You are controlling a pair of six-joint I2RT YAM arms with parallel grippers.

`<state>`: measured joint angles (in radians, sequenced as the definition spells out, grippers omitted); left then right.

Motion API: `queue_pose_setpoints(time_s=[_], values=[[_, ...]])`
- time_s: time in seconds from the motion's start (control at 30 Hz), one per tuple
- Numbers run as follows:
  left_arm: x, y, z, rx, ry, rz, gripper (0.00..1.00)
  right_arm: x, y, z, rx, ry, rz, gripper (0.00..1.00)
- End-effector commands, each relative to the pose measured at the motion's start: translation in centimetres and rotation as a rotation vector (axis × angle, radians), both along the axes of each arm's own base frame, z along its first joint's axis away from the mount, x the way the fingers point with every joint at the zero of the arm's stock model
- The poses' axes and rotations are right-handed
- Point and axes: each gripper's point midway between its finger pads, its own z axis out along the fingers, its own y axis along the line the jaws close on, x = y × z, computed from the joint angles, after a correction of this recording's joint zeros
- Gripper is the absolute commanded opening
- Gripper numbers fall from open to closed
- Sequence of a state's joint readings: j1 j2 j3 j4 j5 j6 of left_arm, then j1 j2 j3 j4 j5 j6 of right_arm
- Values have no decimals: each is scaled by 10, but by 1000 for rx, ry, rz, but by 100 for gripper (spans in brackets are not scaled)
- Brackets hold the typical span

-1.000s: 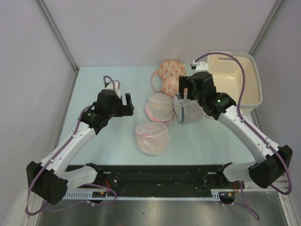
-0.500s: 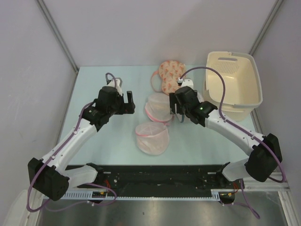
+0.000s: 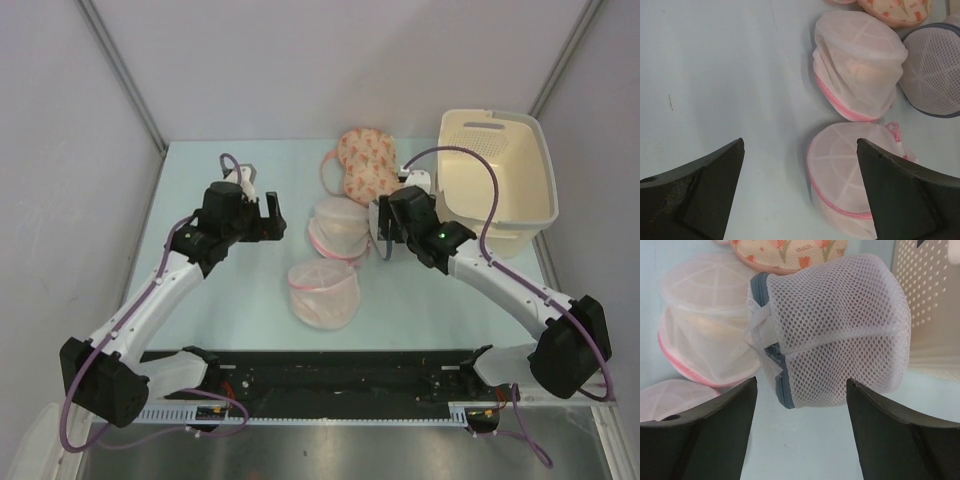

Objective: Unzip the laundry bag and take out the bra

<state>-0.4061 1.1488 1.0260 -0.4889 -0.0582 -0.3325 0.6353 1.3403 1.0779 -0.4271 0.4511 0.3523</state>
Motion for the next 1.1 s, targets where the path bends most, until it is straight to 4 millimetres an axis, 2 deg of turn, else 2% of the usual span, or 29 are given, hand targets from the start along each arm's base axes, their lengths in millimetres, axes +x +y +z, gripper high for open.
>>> queue_pose_setpoints(time_s=[0.0,0.1,0.2,0.27,0.3,0.37,0.4,0.43,0.5,0.53,0.57,0.67,0.77,0.8,0.83,0.9,0.93,1.0,1.07], values=[[-5,-10,7,-71,-31,-53,100,-1,12,21,109,-62,28,77],[-5,-12,10,-95,-30,-63,100,-4,22,16,119,-54,61,78],[-5,-15,13,-109,-31,-79,100,-3,25,0,90,-30,63,78],[-5,-19,16,-124,-44,-103,100,-1,24,-20,12,-15,98,77],[-5,-21,16,-128,-46,-112,100,4,21,-21,-19,-34,102,76],[-8,-28,20,-142,-45,-160,100,13,9,-30,-85,-33,105,64],[-9,-30,21,-146,-45,-176,100,19,8,-28,-73,-45,110,58],[-9,-32,26,-150,-57,-189,100,20,11,-28,-47,-39,138,39],[-10,-35,31,-148,-80,-222,100,25,12,-21,-5,-52,164,24],[-9,-35,35,-144,-94,-229,100,22,20,-18,26,-47,209,3],[-8,-36,36,-144,-99,-234,100,19,26,-11,55,-58,243,0],[-9,-49,43,-192,-126,-300,100,2,43,0,125,-46,350,0],[-11,-67,51,-266,-175,-386,100,-16,48,23,204,-65,424,0],[-14,-74,57,-297,-201,-431,100,-22,46,38,229,-97,449,0],[-14,-80,64,-323,-255,-466,100,-32,54,46,271,-93,519,0],[-18,-89,78,-363,-324,-535,100,-45,56,60,311,-108,588,0],[-26,-96,83,-379,-342,-606,100,-58,60,71,347,-119,666,0],[-29,-106,88,-369,-370,-671,100,-72,60,75,373,-101,724,0],[-39,-120,89,-353,-372,-787,100,-96,64,82,433,-68,845,0]])
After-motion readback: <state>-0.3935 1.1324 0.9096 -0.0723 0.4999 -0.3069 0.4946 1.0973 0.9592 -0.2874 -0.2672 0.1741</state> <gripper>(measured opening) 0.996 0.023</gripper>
